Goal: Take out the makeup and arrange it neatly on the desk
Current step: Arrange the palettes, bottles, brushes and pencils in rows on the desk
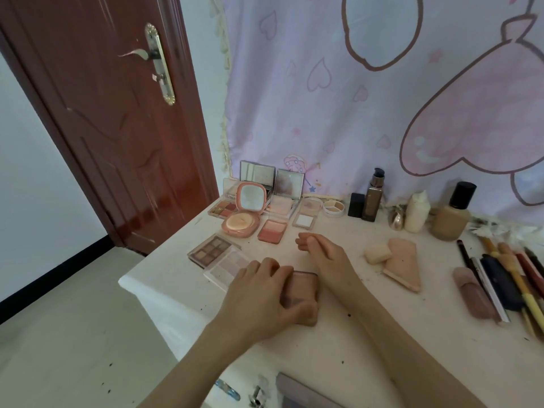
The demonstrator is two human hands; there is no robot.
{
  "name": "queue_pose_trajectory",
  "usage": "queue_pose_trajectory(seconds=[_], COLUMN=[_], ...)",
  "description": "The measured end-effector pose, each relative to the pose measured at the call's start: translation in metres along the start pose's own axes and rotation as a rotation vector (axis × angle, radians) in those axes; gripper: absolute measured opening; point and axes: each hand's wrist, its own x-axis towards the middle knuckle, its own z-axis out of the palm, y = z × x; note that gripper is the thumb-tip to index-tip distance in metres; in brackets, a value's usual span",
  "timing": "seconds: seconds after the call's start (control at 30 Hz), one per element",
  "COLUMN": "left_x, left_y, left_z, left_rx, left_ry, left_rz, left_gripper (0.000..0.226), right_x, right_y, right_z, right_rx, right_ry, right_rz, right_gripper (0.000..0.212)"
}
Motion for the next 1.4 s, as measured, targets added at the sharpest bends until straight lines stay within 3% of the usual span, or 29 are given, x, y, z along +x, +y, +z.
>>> queue_pose_trajectory(seconds=[0.37,0.47,0.57,0.73,0.83,0.93,1.1,1.4], left_x=[-0.006,-0.007,-0.004,0.007,0.012,0.015,0.017,0.015], left_y=[0.016,0.023,0.029,0.025,0.016,0.013,0.017,0.017], left_z=[0.010,0.011,0.011,0.005,0.002,-0.002,-0.008,-0.017], left_rx=[-0.120,-0.113,-0.087,-0.327,-0.566,-0.728,-1.000,-0.858], left_ry=[-0.016,-0.009,-0.037,-0.107,-0.044,0.048,0.176,0.190], left_rz=[-0.006,-0.087,-0.082,-0.141,-0.156,-0.137,-0.080,0.070], left_gripper=[0.069,0.081,0.073,0.079,0.077,0.080,0.073,0.076], right_x=[-0.015,-0.014,-0.012,-0.010,-0.011,-0.013,-0.019,-0.020], right_y=[0.005,0.005,0.002,-0.004,-0.007,-0.012,-0.021,-0.025], right_z=[-0.005,-0.007,-0.010,-0.016,-0.021,-0.024,-0.028,-0.032], right_rx=[-0.134,-0.052,0.056,0.221,0.226,0.288,0.649,0.858], right_ry=[-0.045,-0.011,0.026,0.061,0.042,-0.048,-0.450,-0.619], right_rz=[-0.067,-0.036,0.003,0.093,0.126,0.224,0.325,0.417], right_gripper=[0.026,0.025,0.025,0.021,0.019,0.022,0.055,0.064])
